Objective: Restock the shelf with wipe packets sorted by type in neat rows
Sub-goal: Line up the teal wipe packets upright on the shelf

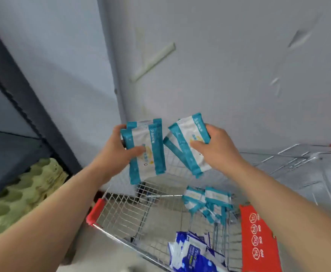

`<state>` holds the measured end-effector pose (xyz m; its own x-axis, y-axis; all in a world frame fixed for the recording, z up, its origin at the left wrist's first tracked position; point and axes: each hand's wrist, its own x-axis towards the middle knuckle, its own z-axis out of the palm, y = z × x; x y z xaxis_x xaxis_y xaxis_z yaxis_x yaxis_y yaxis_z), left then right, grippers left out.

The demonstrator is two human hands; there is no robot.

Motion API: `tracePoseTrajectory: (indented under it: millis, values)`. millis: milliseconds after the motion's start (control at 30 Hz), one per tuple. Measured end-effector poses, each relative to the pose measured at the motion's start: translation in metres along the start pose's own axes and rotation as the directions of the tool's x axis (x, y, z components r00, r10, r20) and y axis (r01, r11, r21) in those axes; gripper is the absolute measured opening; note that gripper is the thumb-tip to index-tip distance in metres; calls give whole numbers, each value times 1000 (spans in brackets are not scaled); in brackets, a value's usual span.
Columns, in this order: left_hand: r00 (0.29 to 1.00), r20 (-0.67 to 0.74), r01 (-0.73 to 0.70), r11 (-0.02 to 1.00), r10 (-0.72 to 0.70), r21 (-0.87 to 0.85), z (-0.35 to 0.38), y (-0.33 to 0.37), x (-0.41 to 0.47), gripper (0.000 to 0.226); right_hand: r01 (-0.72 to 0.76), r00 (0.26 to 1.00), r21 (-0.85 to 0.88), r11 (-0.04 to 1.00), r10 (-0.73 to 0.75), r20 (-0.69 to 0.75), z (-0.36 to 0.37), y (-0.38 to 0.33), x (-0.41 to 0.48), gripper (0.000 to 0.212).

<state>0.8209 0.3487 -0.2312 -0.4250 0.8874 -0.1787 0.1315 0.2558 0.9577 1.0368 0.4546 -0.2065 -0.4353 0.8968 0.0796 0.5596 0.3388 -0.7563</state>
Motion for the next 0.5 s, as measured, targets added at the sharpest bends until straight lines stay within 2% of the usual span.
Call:
tracePoseTrajectory:
  millis: [100,233,500]
  values:
    - [991,-103,-84,996,82,-14,-55,38,-48,59,123,991,7,992,-123,43,-4,-82,-5,8]
    - [959,-262,-116,993,104,-32,-131,74,-103,45,272,958,29,962,-274,88,8,-186,-13,6]
    - [823,-546,-215,975,154,-50,-304,113,-194,25,511,837,102,854,-521,166,83,-384,-44,7]
